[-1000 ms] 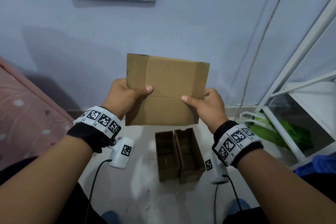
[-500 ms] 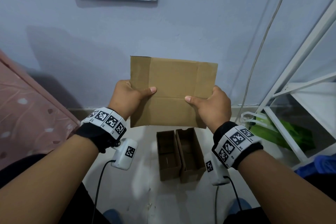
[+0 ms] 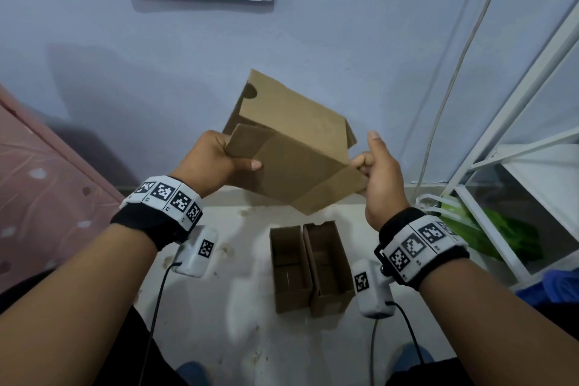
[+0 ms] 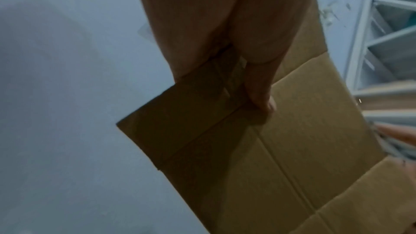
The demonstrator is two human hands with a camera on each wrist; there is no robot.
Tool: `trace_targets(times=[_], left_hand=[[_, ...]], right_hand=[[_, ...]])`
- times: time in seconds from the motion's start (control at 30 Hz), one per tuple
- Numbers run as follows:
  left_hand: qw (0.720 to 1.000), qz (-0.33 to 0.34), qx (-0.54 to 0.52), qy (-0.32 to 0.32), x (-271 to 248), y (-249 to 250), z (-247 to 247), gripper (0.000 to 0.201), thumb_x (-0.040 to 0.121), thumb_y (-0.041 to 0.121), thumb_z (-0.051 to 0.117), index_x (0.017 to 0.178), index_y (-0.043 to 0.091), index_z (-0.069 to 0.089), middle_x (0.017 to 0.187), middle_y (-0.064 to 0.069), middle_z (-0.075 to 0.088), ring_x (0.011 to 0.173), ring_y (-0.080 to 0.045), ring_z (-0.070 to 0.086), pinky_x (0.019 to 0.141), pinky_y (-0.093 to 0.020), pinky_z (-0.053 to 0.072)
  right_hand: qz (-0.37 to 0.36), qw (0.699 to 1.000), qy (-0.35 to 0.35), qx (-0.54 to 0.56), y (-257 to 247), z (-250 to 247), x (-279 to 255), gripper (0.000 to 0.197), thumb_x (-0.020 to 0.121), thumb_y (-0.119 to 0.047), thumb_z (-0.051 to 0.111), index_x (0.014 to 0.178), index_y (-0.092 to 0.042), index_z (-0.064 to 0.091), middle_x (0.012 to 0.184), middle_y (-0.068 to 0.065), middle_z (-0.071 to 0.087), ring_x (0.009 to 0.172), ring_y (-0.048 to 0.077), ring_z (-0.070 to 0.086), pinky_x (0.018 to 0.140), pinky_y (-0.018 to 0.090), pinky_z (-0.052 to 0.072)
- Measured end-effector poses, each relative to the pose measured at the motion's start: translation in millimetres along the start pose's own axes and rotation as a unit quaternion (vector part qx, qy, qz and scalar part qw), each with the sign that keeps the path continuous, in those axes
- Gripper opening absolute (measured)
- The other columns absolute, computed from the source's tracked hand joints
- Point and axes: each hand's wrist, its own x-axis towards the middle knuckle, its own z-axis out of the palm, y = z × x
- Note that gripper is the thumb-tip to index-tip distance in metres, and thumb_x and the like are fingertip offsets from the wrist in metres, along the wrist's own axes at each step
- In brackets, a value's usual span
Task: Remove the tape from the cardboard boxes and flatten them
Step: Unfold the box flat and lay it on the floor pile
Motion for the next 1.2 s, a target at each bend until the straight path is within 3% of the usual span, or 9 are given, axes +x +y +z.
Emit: trace_targets(times=[0.13,0.3,0.5,0.6,0.7,0.8,0.93,1.1,1.2], left_hand=[[0.996,0.043,0.028,-0.072,-5,-1,2,0.041,0.078,-0.01,0.077,0.088,0.029,0.081,0.097,0.015,0.077,0.088,-0.005,0.073,0.077,-0.018,0.056],[0.994,0.071,0.056,-0.066,1,-10,-5,0.035,0.076,-0.006,0.081,0.103,0.017,0.078,0.118,0.013,0.069,0.106,-0.015,0.069,0.092,-0.036,0.056],[0.99,-0.01,-0.039,-0.137,0,-2,-9,0.022,0.081,0.011,0.079,0.101,0.005,0.07,0.101,-0.001,0.076,0.1,-0.017,0.069,0.093,-0.026,0.052],[0.979,-0.062,-0.145,-0.13,4,-4,-8,0.037,0.078,0.017,0.081,0.071,0.005,0.047,0.075,-0.002,0.06,0.079,-0.015,0.064,0.086,-0.031,0.04],[0.982,-0.084,-0.145,-0.081,5,-9,-2,0.05,0.062,0.019,0.093,0.09,0.006,0.054,0.084,-0.012,0.061,0.086,-0.024,0.063,0.09,-0.04,0.042],[0.986,-0.09,-0.121,-0.066,6,-17,-1,0.078,0.043,0.033,0.101,0.102,0.003,0.06,0.101,-0.016,0.053,0.085,-0.031,0.05,0.077,-0.04,0.044],[0.991,-0.075,-0.085,-0.072,3,-11,6,0.043,0.064,0.005,0.086,0.099,-0.01,0.067,0.085,-0.017,0.072,0.072,-0.025,0.067,0.054,-0.025,0.046],[0.989,-0.096,-0.081,-0.079,-1,-11,10,0.049,0.065,0.002,0.085,0.112,0.005,0.07,0.106,-0.012,0.076,0.1,-0.029,0.073,0.081,-0.036,0.061],[0.986,-0.123,-0.096,-0.054,-3,-7,14,0.028,0.089,0.032,0.072,0.111,0.014,0.071,0.109,-0.007,0.076,0.103,-0.028,0.072,0.089,-0.041,0.058]], right_hand=[[0.123,0.984,-0.132,0.006,5,-4,-1,0.039,0.097,-0.051,0.057,0.112,-0.018,0.072,0.105,0.012,0.074,0.093,0.028,0.069,0.091,0.046,0.055],[0.163,0.964,-0.207,0.039,-3,-6,-9,0.033,0.101,-0.046,0.056,0.123,-0.024,0.065,0.124,0.01,0.072,0.118,0.032,0.066,0.108,0.049,0.049],[0.069,0.981,-0.167,-0.074,-1,1,-10,0.035,0.094,-0.044,0.068,0.112,-0.013,0.07,0.116,0.007,0.074,0.111,0.029,0.067,0.095,0.035,0.054],[0.045,0.981,-0.163,-0.09,1,2,-12,0.018,0.095,-0.033,0.07,0.096,-0.015,0.066,0.1,-0.003,0.072,0.085,0.006,0.068,0.069,0.016,0.05],[0.045,0.981,-0.163,-0.096,1,4,-13,0.019,0.093,-0.024,0.073,0.101,-0.007,0.065,0.098,0.0,0.071,0.074,0.003,0.066,0.053,0.009,0.048],[0.055,0.984,-0.147,-0.089,4,7,-14,0.019,0.088,-0.016,0.079,0.093,-0.007,0.063,0.097,0.007,0.073,0.077,0.013,0.071,0.057,0.019,0.055],[0.015,0.99,-0.064,-0.128,6,3,-9,0.057,0.052,-0.044,0.094,0.089,-0.015,0.061,0.095,0.003,0.076,0.091,0.027,0.074,0.084,0.046,0.062],[-0.011,0.989,-0.023,-0.144,4,0,-9,0.084,0.037,-0.057,0.089,0.096,-0.006,0.059,0.1,0.011,0.074,0.093,0.032,0.073,0.08,0.053,0.062],[-0.021,0.99,-0.028,-0.137,4,-1,-11,0.066,0.049,-0.046,0.092,0.085,-0.007,0.052,0.094,0.01,0.072,0.095,0.039,0.071,0.08,0.057,0.06]])
